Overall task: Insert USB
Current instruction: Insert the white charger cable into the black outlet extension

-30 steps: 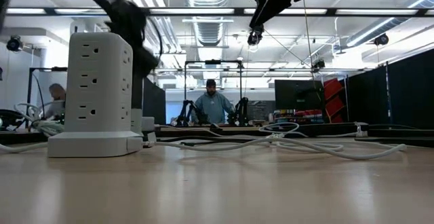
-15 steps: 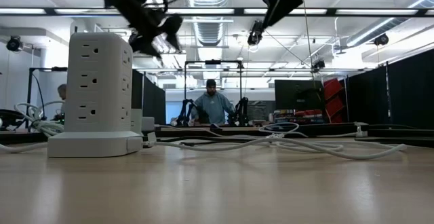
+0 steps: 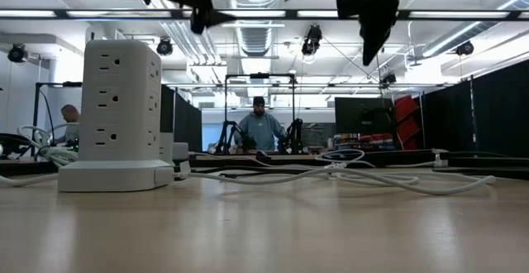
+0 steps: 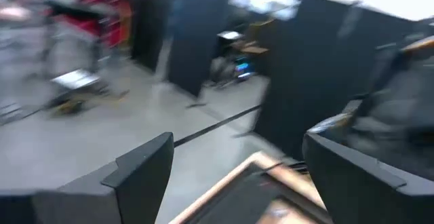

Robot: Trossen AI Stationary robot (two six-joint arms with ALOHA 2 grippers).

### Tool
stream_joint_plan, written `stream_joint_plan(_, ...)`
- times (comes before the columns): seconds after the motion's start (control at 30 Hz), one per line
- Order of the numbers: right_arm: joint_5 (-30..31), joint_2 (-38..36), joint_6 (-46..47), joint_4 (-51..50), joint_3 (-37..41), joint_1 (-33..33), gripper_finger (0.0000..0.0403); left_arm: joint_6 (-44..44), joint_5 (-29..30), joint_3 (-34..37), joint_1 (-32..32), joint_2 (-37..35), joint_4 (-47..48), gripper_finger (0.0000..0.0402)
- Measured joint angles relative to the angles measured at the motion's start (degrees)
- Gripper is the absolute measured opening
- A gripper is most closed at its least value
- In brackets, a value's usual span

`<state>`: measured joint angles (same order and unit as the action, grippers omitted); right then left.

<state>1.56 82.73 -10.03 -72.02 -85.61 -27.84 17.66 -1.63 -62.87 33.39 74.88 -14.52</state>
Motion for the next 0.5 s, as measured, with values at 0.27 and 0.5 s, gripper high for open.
stream_joint_plan(0.27,-0.1,1.9,3.5,12.2,8.0,-2.1,0.0203,-5.0,-5.4,0.7,-4.5,-10.7,6.1,0.0314)
stream_joint_plan(0.5,0.0,3.6,3.9,19.4,14.3,-1.7,0.0192,-8.2,-5.5,1.2,-6.4,-19.2,19.9,0.0313)
